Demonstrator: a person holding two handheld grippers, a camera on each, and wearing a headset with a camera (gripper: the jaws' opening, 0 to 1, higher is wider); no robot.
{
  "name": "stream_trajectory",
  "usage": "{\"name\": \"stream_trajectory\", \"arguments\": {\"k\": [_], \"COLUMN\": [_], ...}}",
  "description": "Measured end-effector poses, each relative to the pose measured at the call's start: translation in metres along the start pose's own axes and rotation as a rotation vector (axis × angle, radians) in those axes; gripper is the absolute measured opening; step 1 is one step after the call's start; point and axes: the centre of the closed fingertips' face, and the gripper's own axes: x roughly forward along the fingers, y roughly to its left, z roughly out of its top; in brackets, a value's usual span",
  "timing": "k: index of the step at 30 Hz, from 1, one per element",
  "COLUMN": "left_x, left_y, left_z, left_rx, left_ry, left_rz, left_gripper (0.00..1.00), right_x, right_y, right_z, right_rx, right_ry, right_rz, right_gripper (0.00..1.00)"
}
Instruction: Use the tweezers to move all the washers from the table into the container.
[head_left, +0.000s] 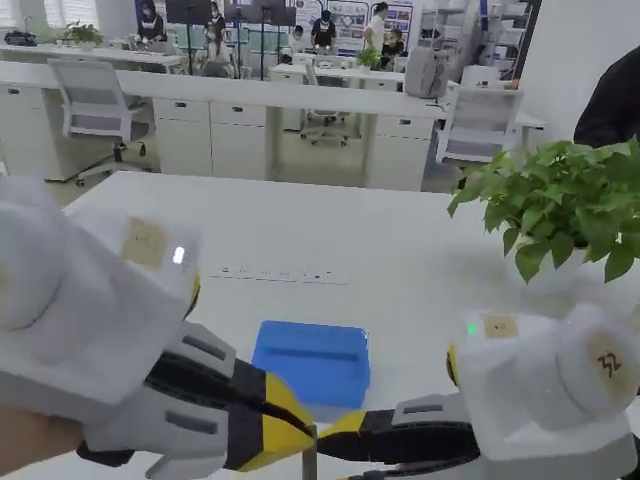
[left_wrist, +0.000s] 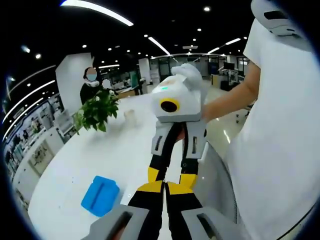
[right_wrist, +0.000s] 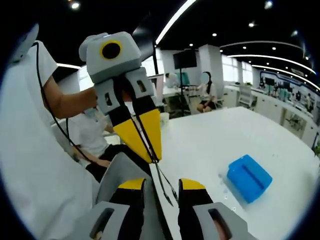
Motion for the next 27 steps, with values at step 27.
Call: {"name": "stream_trajectory", "arguments": {"k": [27], "left_x": [-0.053], "left_y": [0.068], "left_z": [-0.034], "left_rx": [-0.388], "left_ry": [-0.314], "left_rz": [0.5], "left_gripper": [0.3], "right_x": [0.055], "right_y": [-0.05], "right_z": [0.032], "right_rx": [-0.018], "right_ry": [-0.094], "right_rz": [0.037], "right_gripper": [0.01]}}
